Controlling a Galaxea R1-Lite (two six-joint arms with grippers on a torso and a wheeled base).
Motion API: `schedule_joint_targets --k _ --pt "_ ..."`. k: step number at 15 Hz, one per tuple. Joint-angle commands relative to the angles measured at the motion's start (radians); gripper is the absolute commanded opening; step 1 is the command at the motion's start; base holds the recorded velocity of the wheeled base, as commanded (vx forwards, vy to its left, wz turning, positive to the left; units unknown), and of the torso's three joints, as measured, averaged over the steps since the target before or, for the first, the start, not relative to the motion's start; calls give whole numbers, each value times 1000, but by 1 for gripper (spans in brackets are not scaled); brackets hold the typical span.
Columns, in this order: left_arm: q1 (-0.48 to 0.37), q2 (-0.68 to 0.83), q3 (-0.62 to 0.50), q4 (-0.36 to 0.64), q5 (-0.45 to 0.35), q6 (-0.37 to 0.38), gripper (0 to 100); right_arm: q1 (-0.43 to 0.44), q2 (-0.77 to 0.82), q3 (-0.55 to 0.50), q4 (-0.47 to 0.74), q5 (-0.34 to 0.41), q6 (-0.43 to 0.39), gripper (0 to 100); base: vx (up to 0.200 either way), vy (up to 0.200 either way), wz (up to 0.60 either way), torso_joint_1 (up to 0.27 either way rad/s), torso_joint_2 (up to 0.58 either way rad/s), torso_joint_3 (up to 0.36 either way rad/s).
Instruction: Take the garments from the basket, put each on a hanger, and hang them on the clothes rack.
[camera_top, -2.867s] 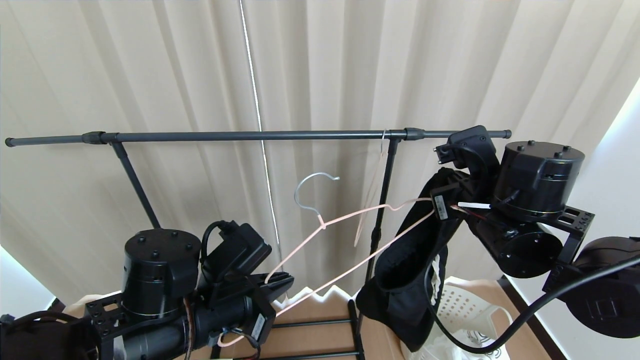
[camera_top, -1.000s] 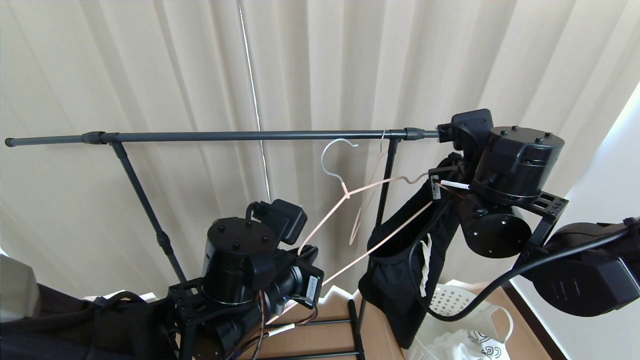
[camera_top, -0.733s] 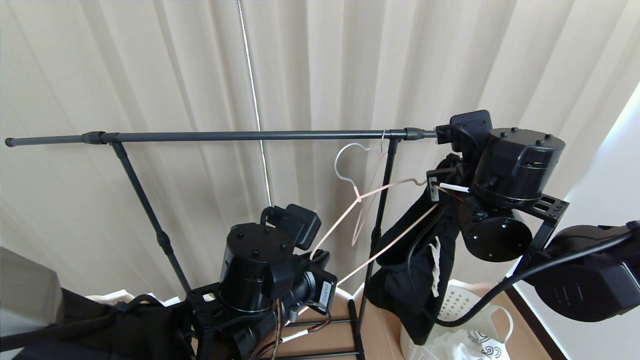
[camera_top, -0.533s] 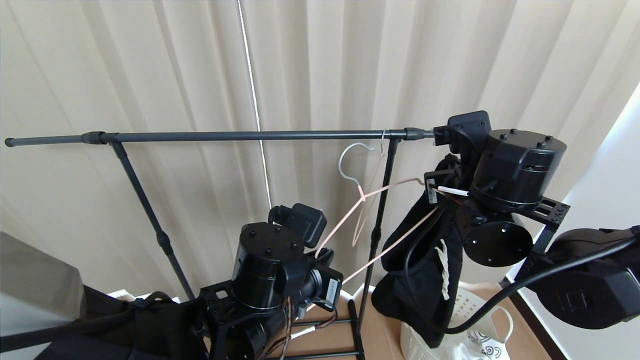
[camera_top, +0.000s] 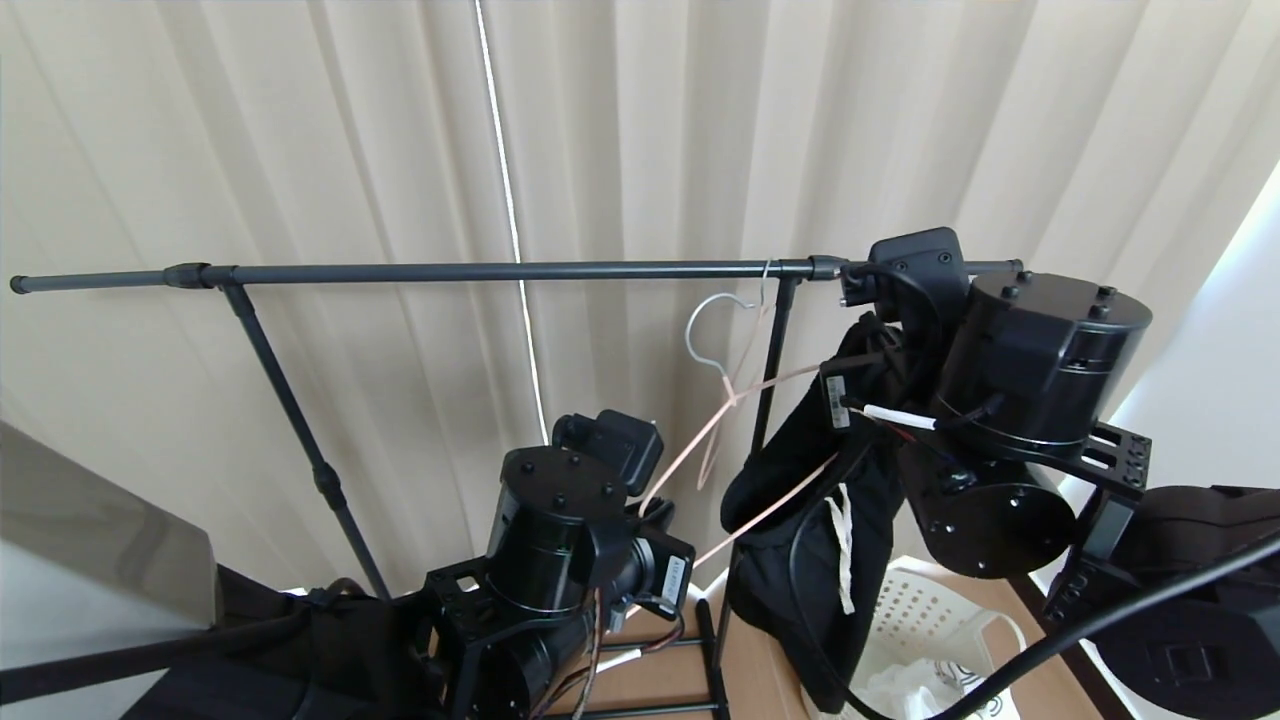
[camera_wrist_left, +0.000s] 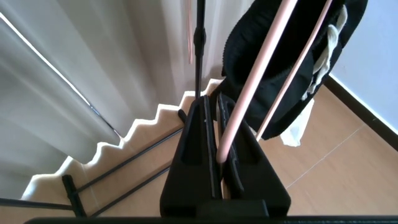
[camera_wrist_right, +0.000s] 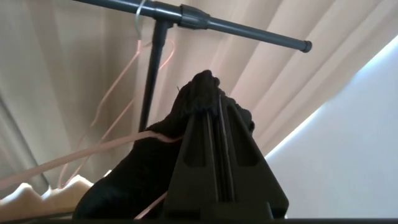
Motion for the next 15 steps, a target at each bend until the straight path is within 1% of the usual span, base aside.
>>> schedule_joint_targets --k 1,3,4,5,6,7,8,9,11,15 --pt "1 7 -1 0 0 0 0 62 -14 15 -2 0 0 0 0 0 0 0 0 0" --pt "2 7 -1 0 0 -3 0 129 -24 33 -2 2 0 0 0 0 0 0 0 0" --pt "2 7 -1 0 0 -4 0 143 -25 36 -3 2 0 0 0 0 0 0 0 0" --pt "2 7 -1 0 0 -6 0 192 -42 58 -20 11 0 0 0 0 0 0 0 0" --pt "4 7 1 0 0 -6 0 222 -50 76 -37 23 1 0 0 0 0 0 0 0" --pt "4 7 4 0 0 -6 0 257 -67 108 -65 83 1 0 0 0 0 0 0 0" --pt "2 5 5 0 2 -6 0 283 -96 139 -81 158 -3 0 0 0 0 0 0 0" --pt "2 5 5 0 2 -6 0 287 -105 144 -81 172 -3 0 0 0 0 0 0 0" --pt "2 4 5 0 2 -6 0 287 -114 136 -86 175 -3 0 0 0 0 0 0 0" --pt "2 1 8 -10 8 -6 0 261 -122 133 -86 177 -3 0 0 0 0 0 0 0"
